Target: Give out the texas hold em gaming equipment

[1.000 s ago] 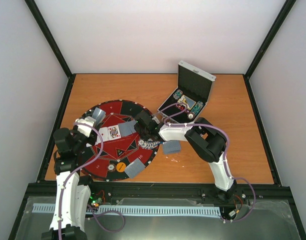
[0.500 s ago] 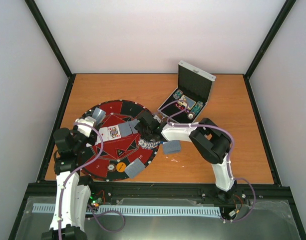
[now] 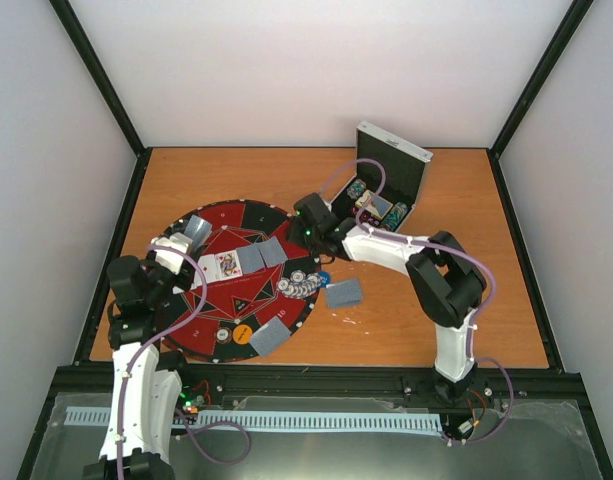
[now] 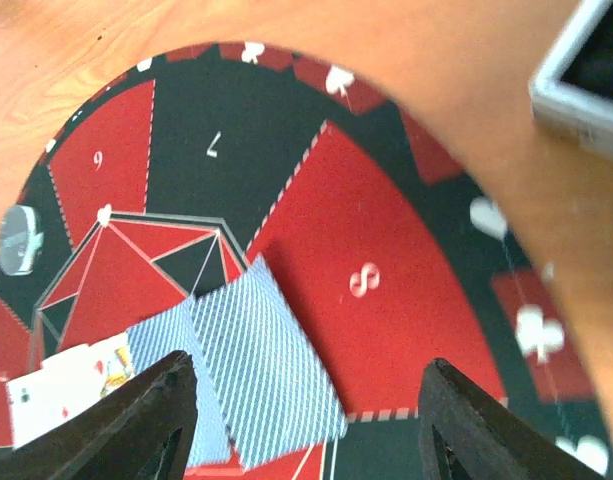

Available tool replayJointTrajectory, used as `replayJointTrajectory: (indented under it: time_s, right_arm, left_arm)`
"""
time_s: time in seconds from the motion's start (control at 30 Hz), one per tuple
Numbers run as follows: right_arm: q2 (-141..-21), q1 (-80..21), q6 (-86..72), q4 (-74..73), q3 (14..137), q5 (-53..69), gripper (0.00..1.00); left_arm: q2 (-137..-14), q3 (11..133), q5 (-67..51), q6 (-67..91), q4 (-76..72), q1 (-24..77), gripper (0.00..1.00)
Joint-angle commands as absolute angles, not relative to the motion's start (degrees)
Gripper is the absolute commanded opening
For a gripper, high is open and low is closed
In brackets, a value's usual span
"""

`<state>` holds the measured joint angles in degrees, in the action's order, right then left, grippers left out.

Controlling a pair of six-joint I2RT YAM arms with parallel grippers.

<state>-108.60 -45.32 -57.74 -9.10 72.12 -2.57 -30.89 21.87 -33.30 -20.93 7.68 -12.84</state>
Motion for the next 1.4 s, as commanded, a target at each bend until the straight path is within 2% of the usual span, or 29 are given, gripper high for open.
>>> replayJointTrajectory:
  time_s: [0.0, 0.1, 0.23, 0.43, 0.67, 0.9, 1.17, 1.23, 1.27, 1.37]
  right_arm:
    - [-114.16, -44.12, -40.27, -16.79, 79.04, 1.62, 0.61]
    - [-117.10, -44.13, -37.75, -16.70, 81.04, 5.54, 0.59]
    - [-121.24, -44.21, -36.51, -17.13, 83.87, 10.11, 0.49]
    - [-122.61, -44.38, -37.95, -16.64, 83.34, 10.78, 0.44]
    - [-122.20, -44.90, -38.95, -15.17, 82.89, 12.08, 0.33]
    - [-121.99, -45.09, -39.99, -13.98, 82.98, 12.49, 0.30]
    - [-120.65, -45.00, -39.85, -14.59, 83.17, 11.24, 0.32]
    - [-119.11, -44.87, -38.80, -15.25, 83.22, 9.22, 0.37]
    - [-118.13, -44.79, -37.85, -15.80, 83.35, 7.91, 0.44]
    - [-114.21, -44.46, -33.67, -17.48, 84.35, 3.26, 0.51]
  left_arm:
    - [-30.76, 22.84, -34.58, -20.78, 6.50, -12.66, 0.40]
    - [-30.84, 22.86, -34.65, -20.74, 6.72, -12.72, 0.40]
    - [-30.96, 22.93, -34.55, -20.67, 6.77, -12.68, 0.40]
    - [-31.07, 22.85, -34.52, -20.94, 6.89, -12.69, 0.40]
    - [-31.31, 22.67, -34.63, -21.01, 6.59, -12.66, 0.40]
    - [-31.64, 22.68, -34.63, -20.91, 6.68, -12.70, 0.40]
    - [-32.08, 22.63, -34.74, -21.24, 6.89, -12.68, 0.40]
    - [-32.33, 22.79, -34.79, -21.58, 7.34, -12.68, 0.40]
    - [-32.46, 22.89, -34.92, -21.83, 7.77, -12.75, 0.40]
    - [-33.20, 23.05, -34.77, -22.55, 8.73, -12.78, 0.40]
